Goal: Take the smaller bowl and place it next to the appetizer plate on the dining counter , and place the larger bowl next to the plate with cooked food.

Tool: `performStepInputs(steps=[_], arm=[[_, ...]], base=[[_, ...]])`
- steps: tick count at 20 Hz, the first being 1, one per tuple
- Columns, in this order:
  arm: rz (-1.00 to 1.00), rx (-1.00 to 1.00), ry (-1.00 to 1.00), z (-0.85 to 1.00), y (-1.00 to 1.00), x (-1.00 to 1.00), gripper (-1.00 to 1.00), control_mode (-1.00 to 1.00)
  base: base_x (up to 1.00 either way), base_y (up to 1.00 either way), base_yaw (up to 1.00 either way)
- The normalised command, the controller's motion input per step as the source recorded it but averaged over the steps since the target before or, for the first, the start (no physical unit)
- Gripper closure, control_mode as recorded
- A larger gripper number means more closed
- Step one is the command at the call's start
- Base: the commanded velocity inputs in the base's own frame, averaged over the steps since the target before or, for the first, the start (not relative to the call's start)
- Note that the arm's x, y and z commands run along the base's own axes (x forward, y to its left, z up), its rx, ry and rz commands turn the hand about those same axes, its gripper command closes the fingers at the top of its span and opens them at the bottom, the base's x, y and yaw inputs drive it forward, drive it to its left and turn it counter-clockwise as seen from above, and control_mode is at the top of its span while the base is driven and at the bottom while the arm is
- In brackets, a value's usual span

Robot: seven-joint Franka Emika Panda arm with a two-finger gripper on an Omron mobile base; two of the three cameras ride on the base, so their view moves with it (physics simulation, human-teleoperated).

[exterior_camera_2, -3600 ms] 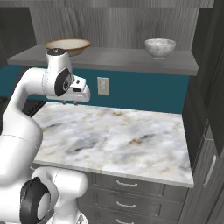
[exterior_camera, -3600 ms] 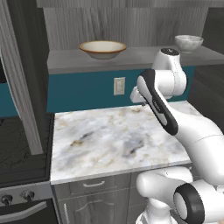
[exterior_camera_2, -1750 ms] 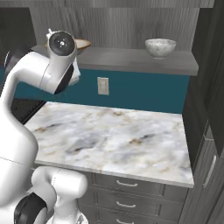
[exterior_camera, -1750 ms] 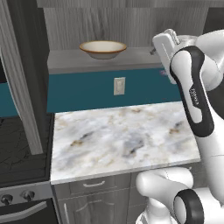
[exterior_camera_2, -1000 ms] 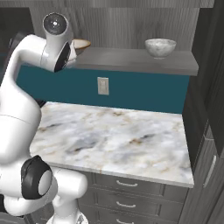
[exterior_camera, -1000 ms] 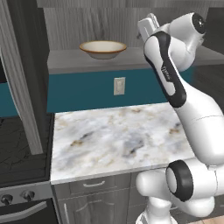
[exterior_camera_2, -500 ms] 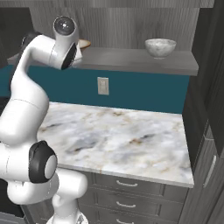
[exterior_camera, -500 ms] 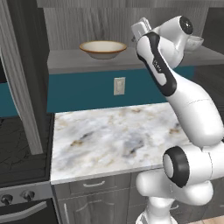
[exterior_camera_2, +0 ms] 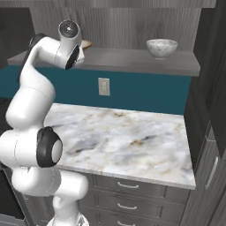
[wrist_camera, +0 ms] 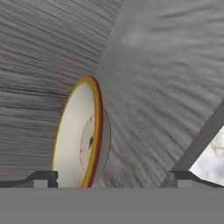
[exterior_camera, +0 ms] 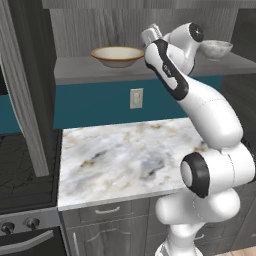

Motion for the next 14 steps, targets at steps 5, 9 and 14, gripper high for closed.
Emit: performStepInputs(steps=[5,9,14], arm=[[0.0,0.0,0.07,-0.05,0.26,0.36,-1.0,-1.0],[0.0,0.0,0.04,-0.1,0.17,0.36,-1.0,-1.0],[0.03,0.02,0.0,-0.14,0.05,0.25,-1.0,-1.0]], base=[[0.0,0.0,0.0],[0.0,0.0,0.0],[0.0,0.0,0.0]])
